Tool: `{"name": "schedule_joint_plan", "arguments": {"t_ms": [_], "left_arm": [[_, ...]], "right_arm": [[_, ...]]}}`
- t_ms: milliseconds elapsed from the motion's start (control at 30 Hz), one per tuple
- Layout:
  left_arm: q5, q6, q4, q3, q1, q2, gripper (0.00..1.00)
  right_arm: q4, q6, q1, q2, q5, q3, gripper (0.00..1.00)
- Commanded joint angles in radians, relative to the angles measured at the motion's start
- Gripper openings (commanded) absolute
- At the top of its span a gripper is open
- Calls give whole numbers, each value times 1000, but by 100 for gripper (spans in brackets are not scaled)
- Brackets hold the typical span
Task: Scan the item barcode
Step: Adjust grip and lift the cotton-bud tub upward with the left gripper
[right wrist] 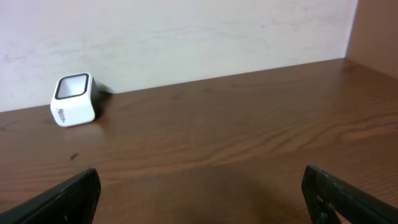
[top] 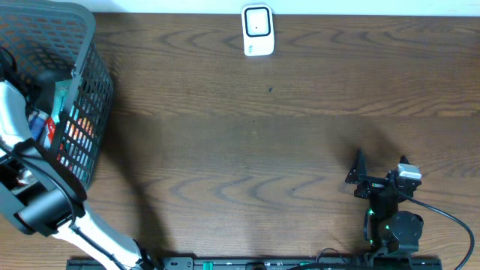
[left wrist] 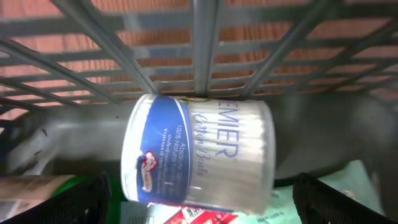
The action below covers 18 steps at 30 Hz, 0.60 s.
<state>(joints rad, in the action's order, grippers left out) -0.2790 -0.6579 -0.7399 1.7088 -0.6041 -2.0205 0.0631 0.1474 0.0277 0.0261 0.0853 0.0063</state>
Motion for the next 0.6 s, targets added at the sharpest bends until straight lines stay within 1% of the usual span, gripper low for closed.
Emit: {"name": "schedule_joint_plan", "arguments": {"t_ms": [0,167,567], "left_arm": [[9,-10,-11,21,2,13,93],[9,-10,-6,-6,2,-14,93],[8,-10,11,-6,-2,-101,93]], "right_arm": [[3,-14,-3,0,3,-1,99],[3,-14,-3,0,3,-1,99],[3,-14,-3,0,3,-1,99]]}}
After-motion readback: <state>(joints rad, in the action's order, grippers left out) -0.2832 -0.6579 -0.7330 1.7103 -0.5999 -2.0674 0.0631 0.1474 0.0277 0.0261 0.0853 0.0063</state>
